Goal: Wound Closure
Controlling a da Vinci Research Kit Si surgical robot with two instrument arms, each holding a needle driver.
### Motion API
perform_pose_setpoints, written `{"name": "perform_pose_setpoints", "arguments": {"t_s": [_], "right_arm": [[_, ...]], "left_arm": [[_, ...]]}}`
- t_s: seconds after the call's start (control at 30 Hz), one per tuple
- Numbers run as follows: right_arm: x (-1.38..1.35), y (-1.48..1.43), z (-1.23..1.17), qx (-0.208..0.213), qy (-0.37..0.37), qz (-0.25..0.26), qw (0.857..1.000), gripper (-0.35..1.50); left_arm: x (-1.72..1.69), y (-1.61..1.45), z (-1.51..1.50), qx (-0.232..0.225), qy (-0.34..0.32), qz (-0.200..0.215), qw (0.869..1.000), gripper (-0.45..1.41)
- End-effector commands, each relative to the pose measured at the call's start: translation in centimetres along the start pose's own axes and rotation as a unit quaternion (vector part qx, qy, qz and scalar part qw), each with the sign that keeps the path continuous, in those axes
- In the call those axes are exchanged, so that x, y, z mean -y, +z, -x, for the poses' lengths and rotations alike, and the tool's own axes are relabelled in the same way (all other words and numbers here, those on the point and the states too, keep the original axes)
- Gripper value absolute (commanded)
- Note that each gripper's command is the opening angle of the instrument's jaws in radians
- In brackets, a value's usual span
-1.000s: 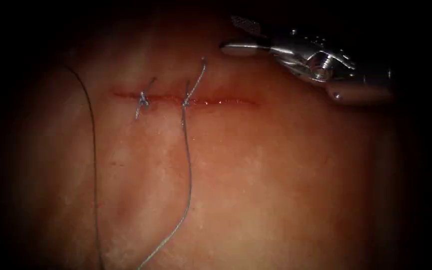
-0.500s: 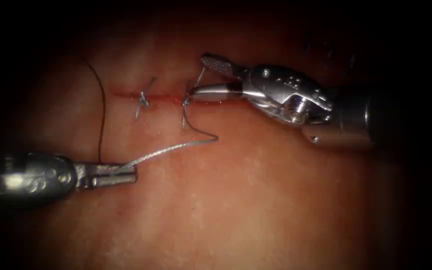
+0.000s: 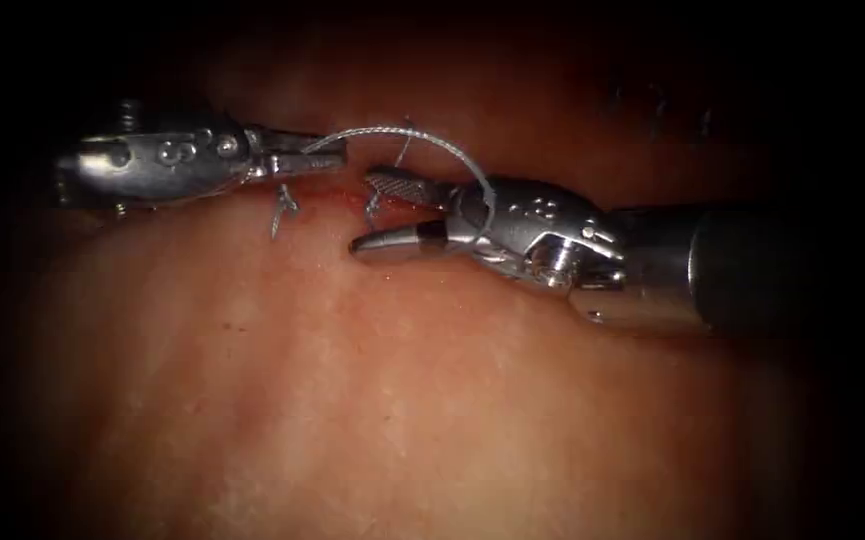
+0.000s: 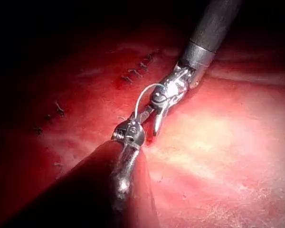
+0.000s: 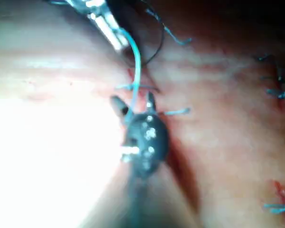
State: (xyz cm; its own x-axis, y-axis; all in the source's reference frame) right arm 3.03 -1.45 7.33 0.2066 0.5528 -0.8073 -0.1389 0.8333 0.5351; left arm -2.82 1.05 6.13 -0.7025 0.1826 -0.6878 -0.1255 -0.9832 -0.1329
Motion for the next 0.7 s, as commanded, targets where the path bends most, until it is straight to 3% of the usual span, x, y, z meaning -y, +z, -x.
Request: {"name": "perform_pose_setpoints", "arguments": {"t_s": [0.03, 0.57, 0.7], "right_arm": [[-0.01, 0.05, 0.01, -0.006, 0.000, -0.002, 1.000, 0.89], [0.11, -0.03, -0.07, -0.082, 0.003, -0.027, 0.996, 0.77], [0.14, 0.05, -0.10, -0.129, 0.005, -0.014, 0.992, 0.52]], "left_arm": [[0.05, 0.13, 0.03, 0.000, 0.003, 0.001, 1.000, -0.45], [0.06, 1.00, 0.42, 0.015, 0.020, 0.020, 0.999, -0.45], [-0.05, 1.14, 0.45, 0.015, 0.022, 0.025, 0.999, -0.45]]}}
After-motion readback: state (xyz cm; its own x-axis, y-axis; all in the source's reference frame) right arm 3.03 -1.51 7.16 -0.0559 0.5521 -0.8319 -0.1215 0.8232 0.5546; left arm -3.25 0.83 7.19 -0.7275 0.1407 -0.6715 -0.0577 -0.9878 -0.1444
